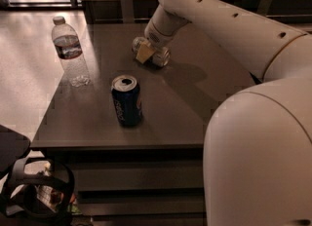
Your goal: Knock 7up can over
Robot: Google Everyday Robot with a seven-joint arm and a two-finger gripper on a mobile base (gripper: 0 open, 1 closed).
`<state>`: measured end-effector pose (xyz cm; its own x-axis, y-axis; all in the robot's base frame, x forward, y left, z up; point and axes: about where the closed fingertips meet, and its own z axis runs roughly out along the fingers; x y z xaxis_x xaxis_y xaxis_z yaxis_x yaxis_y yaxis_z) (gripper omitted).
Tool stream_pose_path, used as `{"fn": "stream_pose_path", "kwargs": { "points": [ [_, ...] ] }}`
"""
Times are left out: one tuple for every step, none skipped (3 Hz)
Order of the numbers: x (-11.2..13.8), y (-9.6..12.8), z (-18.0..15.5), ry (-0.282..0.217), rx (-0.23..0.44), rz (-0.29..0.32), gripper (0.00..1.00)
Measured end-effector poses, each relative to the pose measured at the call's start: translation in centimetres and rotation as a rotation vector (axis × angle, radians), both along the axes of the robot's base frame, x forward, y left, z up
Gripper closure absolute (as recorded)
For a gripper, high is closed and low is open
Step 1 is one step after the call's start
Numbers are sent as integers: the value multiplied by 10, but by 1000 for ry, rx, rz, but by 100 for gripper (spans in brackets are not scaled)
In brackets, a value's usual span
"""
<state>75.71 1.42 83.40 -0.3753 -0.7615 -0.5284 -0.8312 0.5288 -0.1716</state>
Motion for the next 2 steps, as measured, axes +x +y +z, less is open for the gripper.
{"fn": "stream_pose_path", "kwargs": {
  "points": [
    [0,0,1,0,0,0,71],
    [0,2,-2,4,-1,2,49]
  ]
}}
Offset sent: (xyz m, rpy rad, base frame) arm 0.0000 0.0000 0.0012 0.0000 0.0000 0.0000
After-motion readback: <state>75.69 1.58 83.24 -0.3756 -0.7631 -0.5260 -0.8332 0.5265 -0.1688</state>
